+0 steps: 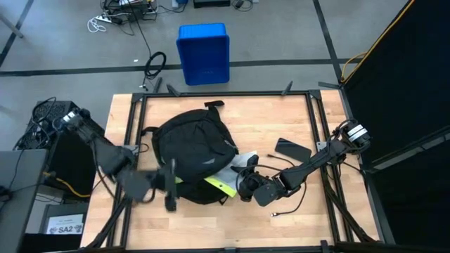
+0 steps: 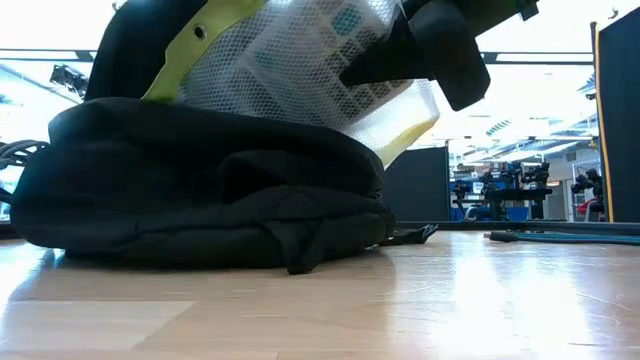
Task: Unpack backpack
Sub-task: Put the white zip bag into the black backpack
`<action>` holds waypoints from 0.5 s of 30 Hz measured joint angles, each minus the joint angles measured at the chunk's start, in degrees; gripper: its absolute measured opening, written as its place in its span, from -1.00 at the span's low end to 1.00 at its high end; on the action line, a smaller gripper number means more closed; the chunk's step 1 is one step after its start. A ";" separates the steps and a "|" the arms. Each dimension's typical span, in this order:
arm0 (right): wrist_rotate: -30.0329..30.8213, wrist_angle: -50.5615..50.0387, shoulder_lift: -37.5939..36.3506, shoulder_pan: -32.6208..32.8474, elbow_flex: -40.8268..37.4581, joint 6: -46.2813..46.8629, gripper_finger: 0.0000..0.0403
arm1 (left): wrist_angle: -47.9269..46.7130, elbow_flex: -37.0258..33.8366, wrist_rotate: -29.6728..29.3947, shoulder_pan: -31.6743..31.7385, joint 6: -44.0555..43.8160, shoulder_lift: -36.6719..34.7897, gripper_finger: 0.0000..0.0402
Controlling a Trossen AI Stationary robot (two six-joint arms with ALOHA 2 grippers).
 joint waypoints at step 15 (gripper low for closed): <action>-0.27 -0.05 -0.37 -0.47 1.48 -0.32 -0.91 | -2.51 -0.44 -1.99 -1.82 -18.62 27.82 0.02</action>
